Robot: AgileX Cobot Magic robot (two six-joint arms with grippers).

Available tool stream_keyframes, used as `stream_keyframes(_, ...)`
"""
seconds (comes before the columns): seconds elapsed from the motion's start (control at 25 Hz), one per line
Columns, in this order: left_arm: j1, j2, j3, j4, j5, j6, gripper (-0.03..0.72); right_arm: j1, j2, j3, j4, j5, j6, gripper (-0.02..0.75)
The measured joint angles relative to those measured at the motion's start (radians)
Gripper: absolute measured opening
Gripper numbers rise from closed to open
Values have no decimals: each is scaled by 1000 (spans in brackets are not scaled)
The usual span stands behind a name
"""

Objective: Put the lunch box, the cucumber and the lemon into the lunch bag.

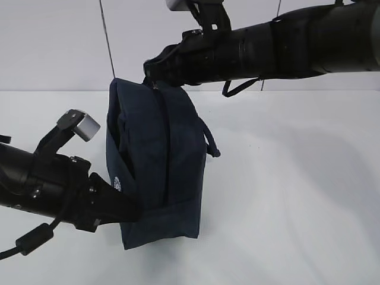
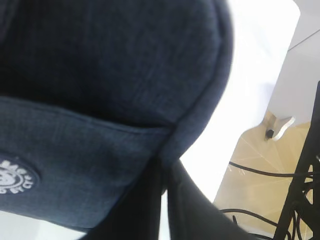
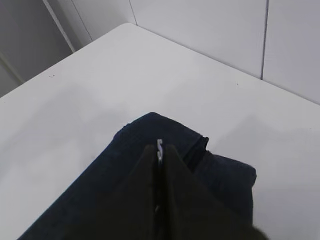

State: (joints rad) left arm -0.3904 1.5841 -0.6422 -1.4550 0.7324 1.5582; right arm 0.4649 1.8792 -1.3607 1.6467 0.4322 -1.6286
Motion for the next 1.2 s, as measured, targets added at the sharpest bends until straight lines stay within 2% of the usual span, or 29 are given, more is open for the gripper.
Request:
stream_keyframes(0.64, 0, 0, 1, 28, -9, 0, -7, -67, 172, -190, 2, -4, -2, 8)
stream_keyframes(1.0, 0, 0, 1, 32, -14, 0, -7, -77, 270, -266, 4, 0, -2, 8)
stream_keyframes(1.2, 0, 0, 1, 32, -26, 0, -7, -109, 286, -270, -55, 36, 7, 8)
